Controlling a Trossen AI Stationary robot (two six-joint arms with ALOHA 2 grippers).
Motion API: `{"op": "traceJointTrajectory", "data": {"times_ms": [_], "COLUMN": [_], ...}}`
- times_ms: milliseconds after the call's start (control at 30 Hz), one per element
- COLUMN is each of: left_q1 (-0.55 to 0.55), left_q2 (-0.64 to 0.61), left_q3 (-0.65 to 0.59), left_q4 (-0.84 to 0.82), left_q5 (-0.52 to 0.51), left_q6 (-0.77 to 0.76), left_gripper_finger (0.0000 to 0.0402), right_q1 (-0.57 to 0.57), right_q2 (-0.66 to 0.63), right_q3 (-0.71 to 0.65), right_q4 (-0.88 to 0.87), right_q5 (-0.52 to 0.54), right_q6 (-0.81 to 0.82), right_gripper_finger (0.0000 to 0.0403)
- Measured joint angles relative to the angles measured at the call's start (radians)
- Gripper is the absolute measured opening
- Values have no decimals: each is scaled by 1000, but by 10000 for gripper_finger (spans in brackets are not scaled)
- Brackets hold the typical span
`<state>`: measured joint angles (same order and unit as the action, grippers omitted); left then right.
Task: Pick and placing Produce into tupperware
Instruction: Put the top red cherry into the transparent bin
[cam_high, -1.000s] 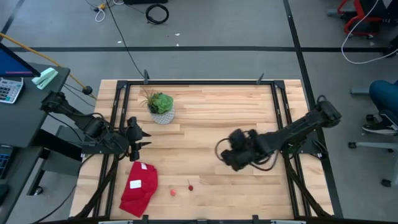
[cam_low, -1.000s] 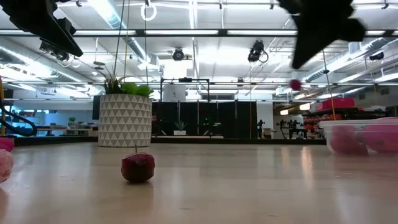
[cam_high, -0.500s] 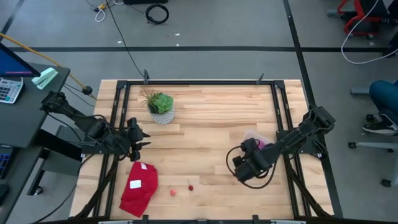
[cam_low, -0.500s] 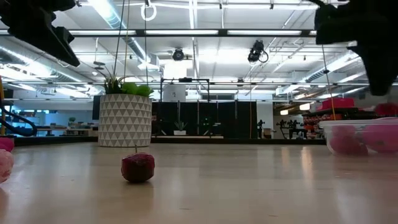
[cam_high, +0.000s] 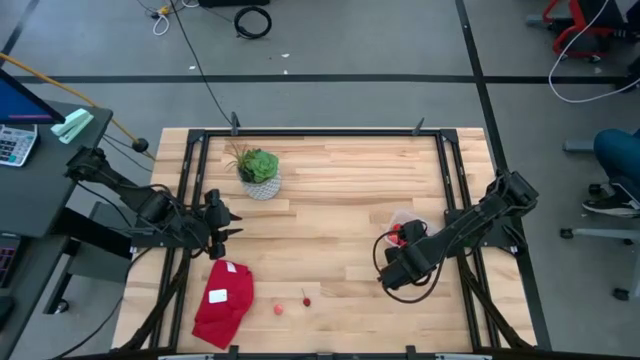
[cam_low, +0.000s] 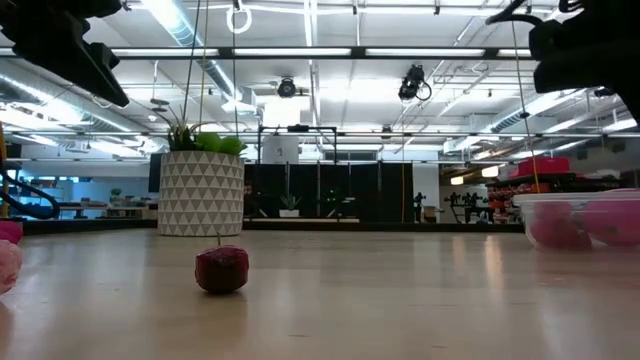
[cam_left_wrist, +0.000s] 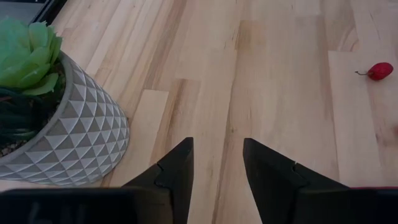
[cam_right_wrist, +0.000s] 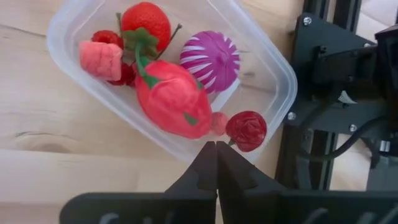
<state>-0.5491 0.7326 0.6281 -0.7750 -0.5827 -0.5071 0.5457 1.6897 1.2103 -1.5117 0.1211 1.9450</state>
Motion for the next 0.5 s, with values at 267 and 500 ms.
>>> {"op": "traceJointTrajectory", "data": {"times_ms": [267,500], "left_q1": [0,0], "left_q2": [0,0], "left_q3": [0,0], "left_q4": [0,0], "left_q5": [0,0], "left_q6": [1,1], "left_gripper_finger": [137,146], "right_q1": [0,0], "right_q2": [0,0], "right_q3": [-59,-93], "right_q4": [78,166], "right_q5": [-2,-2], "right_q6": [-39,-92], "right_gripper_finger": [9,41]}}
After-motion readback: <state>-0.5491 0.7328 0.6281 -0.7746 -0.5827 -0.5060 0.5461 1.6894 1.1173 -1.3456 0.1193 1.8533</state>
